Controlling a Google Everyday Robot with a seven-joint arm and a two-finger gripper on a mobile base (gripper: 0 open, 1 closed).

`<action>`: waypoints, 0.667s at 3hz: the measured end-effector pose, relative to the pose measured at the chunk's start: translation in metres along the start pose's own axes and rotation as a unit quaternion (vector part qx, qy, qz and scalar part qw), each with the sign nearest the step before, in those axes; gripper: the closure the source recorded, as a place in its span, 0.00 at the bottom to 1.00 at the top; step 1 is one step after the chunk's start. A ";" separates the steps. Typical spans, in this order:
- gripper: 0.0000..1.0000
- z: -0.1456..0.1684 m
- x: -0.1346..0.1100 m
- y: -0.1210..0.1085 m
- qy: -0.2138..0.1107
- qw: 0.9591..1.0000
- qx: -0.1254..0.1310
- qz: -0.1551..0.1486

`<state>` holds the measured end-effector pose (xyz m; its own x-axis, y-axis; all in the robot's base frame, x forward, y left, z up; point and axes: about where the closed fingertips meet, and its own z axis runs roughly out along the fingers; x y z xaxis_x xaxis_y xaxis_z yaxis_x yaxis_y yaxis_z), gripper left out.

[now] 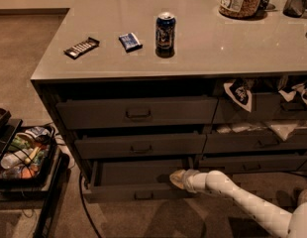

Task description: Open bottom drawer

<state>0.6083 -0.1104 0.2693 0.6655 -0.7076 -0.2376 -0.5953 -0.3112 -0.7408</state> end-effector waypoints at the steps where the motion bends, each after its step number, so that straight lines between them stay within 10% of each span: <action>1: 1.00 0.004 0.013 -0.001 0.018 1.000 0.008 0.003; 2: 1.00 0.013 0.022 0.002 0.025 1.000 0.007 0.004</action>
Offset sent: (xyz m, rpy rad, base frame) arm 0.0309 -0.0147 -0.0244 -0.0298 -0.0256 -0.0646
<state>0.6276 -0.1181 0.2547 0.6372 -0.7408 -0.2126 -0.5939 -0.2962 -0.7480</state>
